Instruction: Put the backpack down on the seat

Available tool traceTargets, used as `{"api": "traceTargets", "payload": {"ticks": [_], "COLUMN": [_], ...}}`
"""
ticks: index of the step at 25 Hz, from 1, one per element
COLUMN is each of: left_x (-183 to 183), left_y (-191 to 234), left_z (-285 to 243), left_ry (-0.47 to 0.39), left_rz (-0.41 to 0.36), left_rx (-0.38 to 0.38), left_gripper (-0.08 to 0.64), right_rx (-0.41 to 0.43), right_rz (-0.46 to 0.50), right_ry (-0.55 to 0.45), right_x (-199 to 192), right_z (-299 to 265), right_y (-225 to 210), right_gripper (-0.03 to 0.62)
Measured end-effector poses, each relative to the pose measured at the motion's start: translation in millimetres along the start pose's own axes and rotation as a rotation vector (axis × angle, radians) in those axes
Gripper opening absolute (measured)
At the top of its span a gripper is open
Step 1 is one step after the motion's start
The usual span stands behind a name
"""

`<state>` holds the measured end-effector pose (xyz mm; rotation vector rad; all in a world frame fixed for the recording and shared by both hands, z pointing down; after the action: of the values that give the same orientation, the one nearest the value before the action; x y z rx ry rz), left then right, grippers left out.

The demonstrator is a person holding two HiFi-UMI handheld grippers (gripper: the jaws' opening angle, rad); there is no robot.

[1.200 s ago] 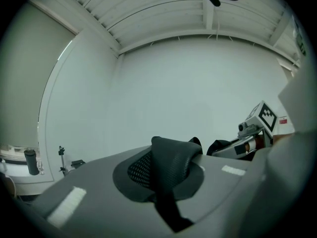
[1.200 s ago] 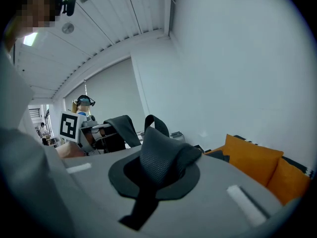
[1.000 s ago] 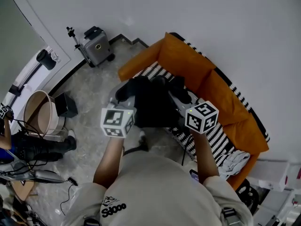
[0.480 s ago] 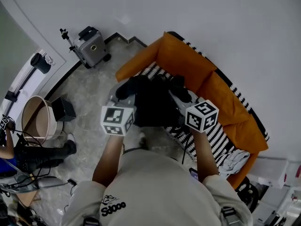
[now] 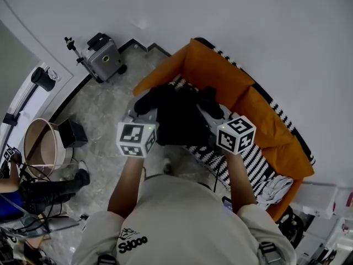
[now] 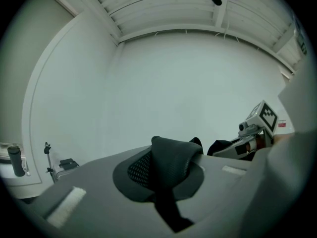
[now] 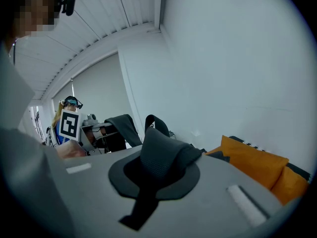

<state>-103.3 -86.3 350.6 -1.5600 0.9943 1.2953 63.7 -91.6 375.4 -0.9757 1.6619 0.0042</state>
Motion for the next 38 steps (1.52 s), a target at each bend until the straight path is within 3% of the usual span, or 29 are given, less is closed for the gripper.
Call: {"api": "traceTargets", "payload": {"ticks": [15, 23, 38], "left_x": [-13, -20, -67], "left_y": [22, 35, 54], "left_z": [-50, -80, -162], "left_ry": [0.032, 0.054, 0.182], "left_rz": [-0.007, 0.005, 0.043], "left_rx": [-0.065, -0.049, -0.004], "left_gripper": [0.011, 0.011, 0.011], "right_rx": [-0.045, -0.032, 0.0], "right_rz": [-0.025, -0.037, -0.085], "right_ry": [0.003, 0.019, 0.132], "right_x": [15, 28, 39], "right_z": [-36, -57, -118], "right_y": [-32, -56, -133], "right_gripper": [0.005, 0.005, 0.005]}}
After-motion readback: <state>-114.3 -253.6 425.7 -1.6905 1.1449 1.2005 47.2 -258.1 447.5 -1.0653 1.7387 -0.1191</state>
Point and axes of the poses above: the fingertips, and each gripper's own axes: z backward along the fingers, y to its left, x out of its top, the point moved 3 cm from there along z, backward along the fingers, and after that the axes turned 12 degrees about -z, right-handed, at the moved point
